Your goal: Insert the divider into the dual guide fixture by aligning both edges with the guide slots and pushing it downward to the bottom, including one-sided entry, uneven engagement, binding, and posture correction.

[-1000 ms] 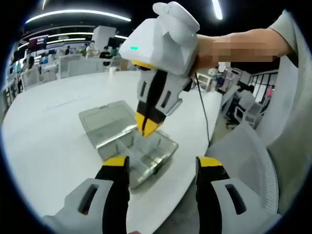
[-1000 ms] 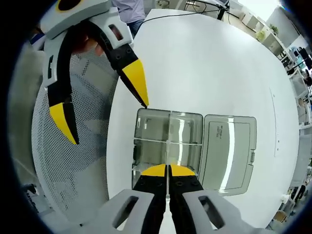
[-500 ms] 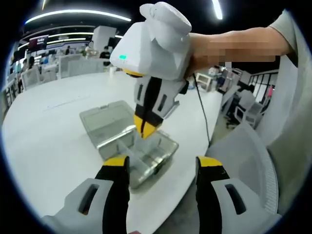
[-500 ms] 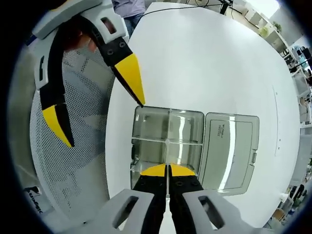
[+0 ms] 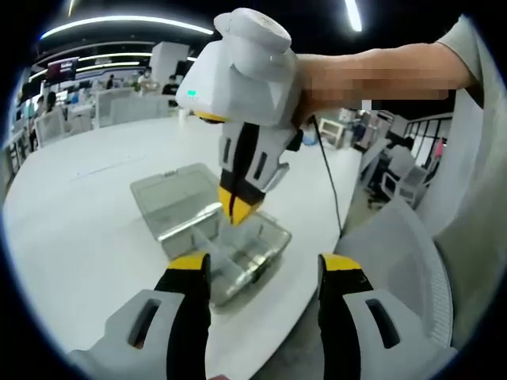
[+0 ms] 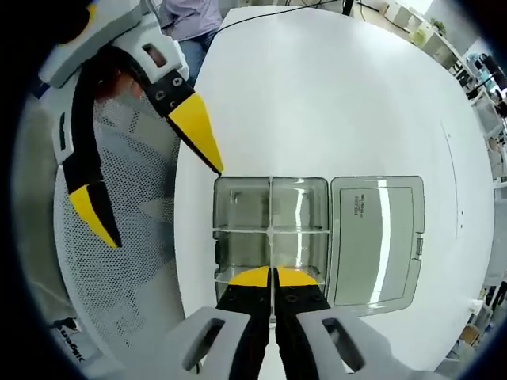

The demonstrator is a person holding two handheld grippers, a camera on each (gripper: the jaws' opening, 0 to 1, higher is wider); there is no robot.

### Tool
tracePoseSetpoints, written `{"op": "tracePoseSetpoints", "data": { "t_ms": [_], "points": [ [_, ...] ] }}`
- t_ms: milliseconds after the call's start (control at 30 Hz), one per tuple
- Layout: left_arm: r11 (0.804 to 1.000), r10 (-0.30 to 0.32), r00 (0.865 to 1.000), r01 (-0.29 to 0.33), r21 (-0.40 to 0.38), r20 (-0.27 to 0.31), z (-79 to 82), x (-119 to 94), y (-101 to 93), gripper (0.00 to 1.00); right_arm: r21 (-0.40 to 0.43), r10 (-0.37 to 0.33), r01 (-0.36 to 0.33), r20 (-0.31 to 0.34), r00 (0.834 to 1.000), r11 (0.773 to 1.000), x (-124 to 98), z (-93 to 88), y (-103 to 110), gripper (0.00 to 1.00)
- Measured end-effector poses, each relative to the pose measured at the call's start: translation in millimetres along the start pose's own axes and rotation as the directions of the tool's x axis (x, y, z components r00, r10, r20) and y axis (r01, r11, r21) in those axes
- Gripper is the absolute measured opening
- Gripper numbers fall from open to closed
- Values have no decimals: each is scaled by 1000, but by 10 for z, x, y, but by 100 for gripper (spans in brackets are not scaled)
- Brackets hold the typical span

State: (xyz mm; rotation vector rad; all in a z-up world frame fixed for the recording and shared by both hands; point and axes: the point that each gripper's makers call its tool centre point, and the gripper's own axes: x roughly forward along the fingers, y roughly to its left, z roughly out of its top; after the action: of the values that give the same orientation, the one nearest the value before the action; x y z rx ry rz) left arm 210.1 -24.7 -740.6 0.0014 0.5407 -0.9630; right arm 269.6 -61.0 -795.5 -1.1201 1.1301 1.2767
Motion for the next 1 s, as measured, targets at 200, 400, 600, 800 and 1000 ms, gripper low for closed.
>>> {"op": "tracePoseSetpoints", "data": {
  "t_ms": [200,400,600,800,1000],
  "points": [
    [1000,-2,1000,2,1,-1,1,0,-10,53,10,-3,3,-1,1000,1000,-50,12,11,0],
    [1000,-7,1000,7,3,-3,-9,14,-25,53,13,-4,4,1,1000,1000,-72,12,18,0],
    [1000,-8,1000,8,2,-5,-23,19,-27,53,-4,-5,5,-10,1000,1000,-35,-3,4,0],
    [1000,-7,1000,7,2,-3,-19,17,-35,53,-6,-6,6,-6,1000,1000,-43,4,-7,0],
    [1000,-5,1000,5,2,-1,-4,9,-43,52,-3,-7,7,-5,1000,1000,-48,1,1,0]
  ]
}}
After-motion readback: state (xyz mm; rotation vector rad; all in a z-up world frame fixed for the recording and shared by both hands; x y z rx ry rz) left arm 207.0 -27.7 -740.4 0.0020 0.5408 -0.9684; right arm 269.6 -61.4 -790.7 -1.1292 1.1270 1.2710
